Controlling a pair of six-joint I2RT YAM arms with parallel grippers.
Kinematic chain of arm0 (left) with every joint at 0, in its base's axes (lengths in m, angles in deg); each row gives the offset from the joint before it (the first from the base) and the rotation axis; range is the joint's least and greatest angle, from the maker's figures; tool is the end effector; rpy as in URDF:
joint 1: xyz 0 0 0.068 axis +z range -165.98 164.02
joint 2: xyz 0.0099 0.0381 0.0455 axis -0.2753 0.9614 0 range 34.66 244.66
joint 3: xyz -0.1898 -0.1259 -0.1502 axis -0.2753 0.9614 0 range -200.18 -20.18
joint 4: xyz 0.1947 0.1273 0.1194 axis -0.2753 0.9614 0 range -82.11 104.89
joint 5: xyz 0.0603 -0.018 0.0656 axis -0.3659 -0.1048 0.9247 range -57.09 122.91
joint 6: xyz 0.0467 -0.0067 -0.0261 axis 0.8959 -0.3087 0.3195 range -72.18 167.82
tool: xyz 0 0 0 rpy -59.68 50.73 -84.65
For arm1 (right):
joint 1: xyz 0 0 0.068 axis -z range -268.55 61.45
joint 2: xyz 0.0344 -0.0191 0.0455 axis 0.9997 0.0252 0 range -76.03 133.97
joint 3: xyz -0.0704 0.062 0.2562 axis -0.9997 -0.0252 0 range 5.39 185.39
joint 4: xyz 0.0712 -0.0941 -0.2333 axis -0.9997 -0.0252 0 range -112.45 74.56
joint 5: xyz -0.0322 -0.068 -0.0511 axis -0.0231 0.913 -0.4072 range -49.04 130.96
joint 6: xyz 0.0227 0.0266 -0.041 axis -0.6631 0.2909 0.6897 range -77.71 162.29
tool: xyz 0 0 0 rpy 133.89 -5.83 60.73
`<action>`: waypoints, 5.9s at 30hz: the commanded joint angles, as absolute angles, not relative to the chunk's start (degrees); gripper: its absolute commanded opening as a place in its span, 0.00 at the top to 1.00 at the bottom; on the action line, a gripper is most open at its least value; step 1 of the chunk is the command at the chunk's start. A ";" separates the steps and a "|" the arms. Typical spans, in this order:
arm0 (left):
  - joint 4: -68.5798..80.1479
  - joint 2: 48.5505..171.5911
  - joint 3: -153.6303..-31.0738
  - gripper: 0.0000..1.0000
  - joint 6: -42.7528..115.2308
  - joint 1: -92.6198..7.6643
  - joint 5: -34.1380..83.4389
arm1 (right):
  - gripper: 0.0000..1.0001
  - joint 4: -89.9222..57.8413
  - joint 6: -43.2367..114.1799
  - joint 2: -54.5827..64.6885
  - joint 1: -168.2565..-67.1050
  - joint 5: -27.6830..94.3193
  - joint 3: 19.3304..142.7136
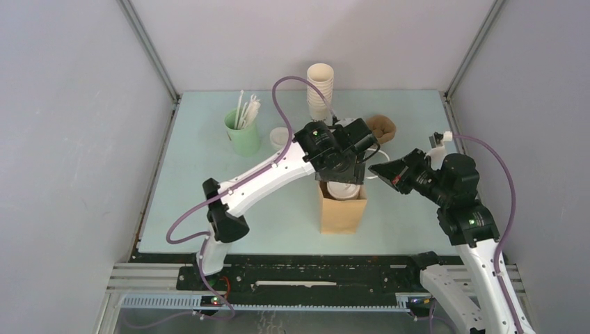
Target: Pack the takeout coffee
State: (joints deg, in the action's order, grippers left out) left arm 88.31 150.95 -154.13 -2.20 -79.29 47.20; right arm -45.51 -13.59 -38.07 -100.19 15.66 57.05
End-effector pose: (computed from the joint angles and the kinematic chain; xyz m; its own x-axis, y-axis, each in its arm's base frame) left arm 0.1883 -0.3550 0.3853 -0.8811 0.0995 -0.4623 0.2177 0.9532 -0.2098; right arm 0.1316 0.0427 0.3624 -0.6382 0.6327 -0.4386 -0.0992 0.4974 0.8618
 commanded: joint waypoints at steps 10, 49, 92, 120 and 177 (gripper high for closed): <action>89.80 150.33 -149.66 0.76 -5.51 -81.90 51.94 | 1.00 -46.72 -8.34 -39.56 -102.62 15.03 57.24; 85.80 153.71 -141.32 0.78 -3.43 -80.14 48.94 | 1.00 -50.24 -6.22 -39.81 -101.90 17.93 57.24; 77.69 151.77 -130.55 0.78 -5.32 -79.26 46.58 | 1.00 -50.85 -5.91 -39.46 -102.00 18.10 57.24; 79.02 143.83 -133.61 0.87 -8.45 -79.88 64.31 | 1.00 -51.07 -5.77 -39.08 -102.44 17.24 57.24; 68.45 148.87 -122.98 0.95 -0.26 -75.13 49.72 | 1.00 -48.36 -6.23 -33.66 -102.94 17.23 57.24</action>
